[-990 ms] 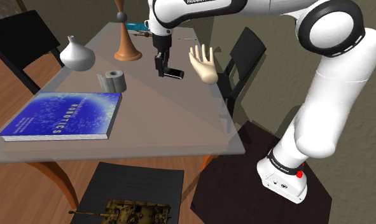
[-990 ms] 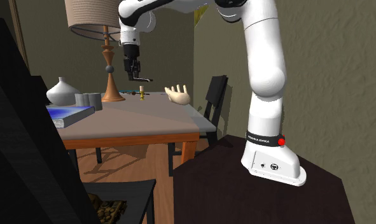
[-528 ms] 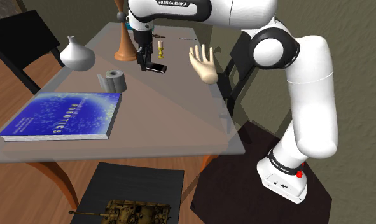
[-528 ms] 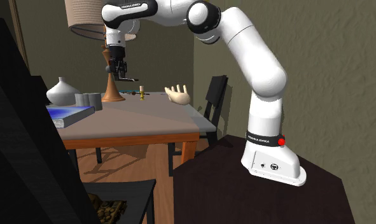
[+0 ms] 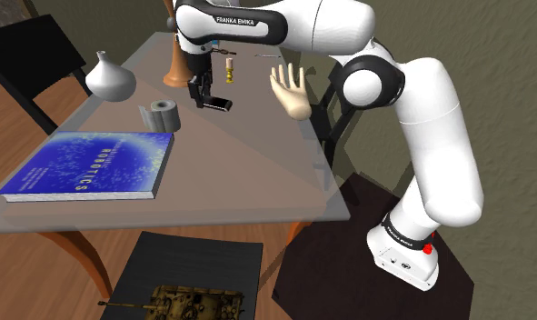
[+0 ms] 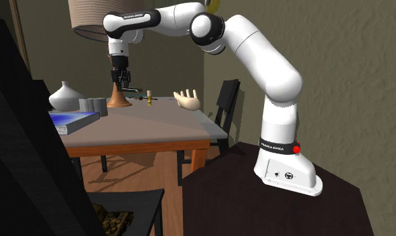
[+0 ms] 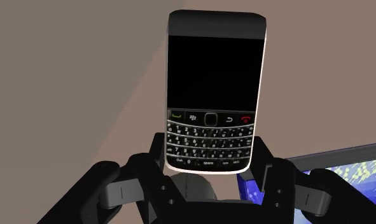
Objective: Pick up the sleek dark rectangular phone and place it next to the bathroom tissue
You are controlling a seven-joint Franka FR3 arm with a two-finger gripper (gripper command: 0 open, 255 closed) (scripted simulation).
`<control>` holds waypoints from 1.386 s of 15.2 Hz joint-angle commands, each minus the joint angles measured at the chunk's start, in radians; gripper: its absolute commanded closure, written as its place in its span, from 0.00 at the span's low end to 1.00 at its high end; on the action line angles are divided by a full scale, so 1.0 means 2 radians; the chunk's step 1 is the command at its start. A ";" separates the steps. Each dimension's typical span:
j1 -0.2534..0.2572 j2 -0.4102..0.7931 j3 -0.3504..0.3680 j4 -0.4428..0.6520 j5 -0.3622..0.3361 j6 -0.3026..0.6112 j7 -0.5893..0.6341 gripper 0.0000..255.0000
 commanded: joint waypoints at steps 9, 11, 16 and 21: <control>-0.003 -0.012 0.000 -0.089 0.000 0.077 0.004 1.00; -0.004 -0.012 0.000 -0.102 0.000 0.090 0.004 1.00; -0.005 -0.008 0.000 -0.129 -0.001 0.121 0.005 1.00; -0.005 -0.001 -0.001 -0.151 -0.002 0.150 0.007 1.00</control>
